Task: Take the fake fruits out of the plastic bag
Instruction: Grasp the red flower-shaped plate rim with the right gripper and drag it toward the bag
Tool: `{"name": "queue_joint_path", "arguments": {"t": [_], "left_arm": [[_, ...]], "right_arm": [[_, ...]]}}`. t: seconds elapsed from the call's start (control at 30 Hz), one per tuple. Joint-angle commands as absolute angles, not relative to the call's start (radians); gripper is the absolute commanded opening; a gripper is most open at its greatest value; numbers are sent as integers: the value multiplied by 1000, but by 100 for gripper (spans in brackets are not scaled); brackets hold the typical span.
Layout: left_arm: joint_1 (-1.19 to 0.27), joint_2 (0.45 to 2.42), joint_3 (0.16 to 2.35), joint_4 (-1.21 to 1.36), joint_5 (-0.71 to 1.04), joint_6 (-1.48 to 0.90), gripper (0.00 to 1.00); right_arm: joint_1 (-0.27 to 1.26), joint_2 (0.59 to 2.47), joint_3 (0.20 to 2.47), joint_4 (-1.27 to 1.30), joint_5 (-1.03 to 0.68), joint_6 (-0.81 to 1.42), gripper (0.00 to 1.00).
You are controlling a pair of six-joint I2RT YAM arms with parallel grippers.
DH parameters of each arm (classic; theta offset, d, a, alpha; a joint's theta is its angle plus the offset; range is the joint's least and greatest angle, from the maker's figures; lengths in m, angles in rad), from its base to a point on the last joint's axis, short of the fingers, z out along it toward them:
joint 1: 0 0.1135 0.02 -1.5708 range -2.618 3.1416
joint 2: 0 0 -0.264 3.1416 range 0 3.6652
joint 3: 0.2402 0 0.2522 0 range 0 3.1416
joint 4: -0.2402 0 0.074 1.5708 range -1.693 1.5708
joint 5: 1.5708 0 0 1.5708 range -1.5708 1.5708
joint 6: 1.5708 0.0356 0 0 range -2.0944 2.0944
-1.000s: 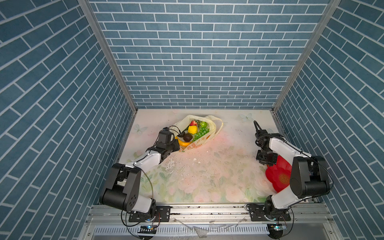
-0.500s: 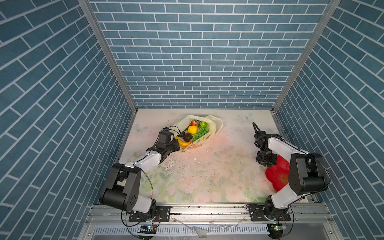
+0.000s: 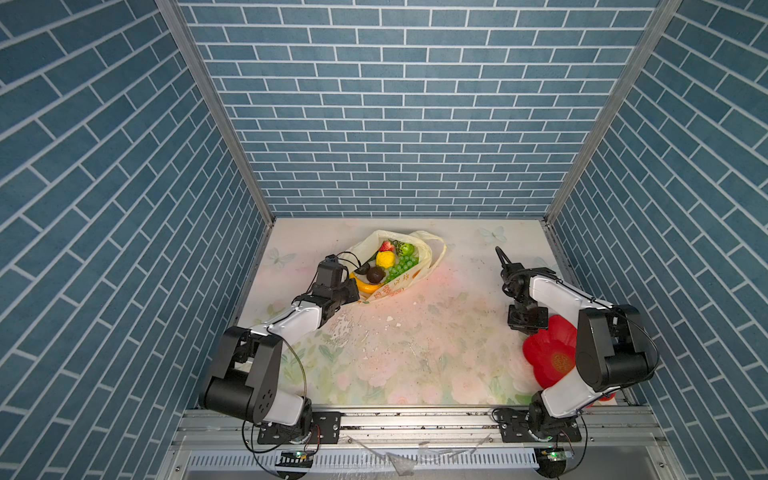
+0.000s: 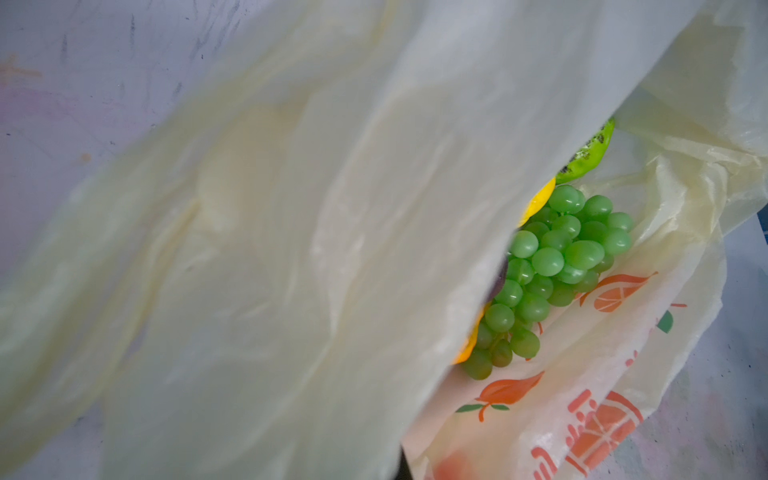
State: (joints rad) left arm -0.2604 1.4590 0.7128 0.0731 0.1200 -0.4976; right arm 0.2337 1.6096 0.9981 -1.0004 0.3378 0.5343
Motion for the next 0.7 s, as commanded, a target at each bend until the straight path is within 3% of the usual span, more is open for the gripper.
{"name": "queue_joint_path", "arguments": {"t": [0.0, 0.67], "left_arm": [[-262, 1459, 701, 68, 97, -479, 0], [-262, 1454, 681, 71, 62, -472, 0]], "right_arm": [[302, 1592, 1017, -1027, 261, 556, 9], [687, 1746, 1266, -987, 103, 656, 14]]}}
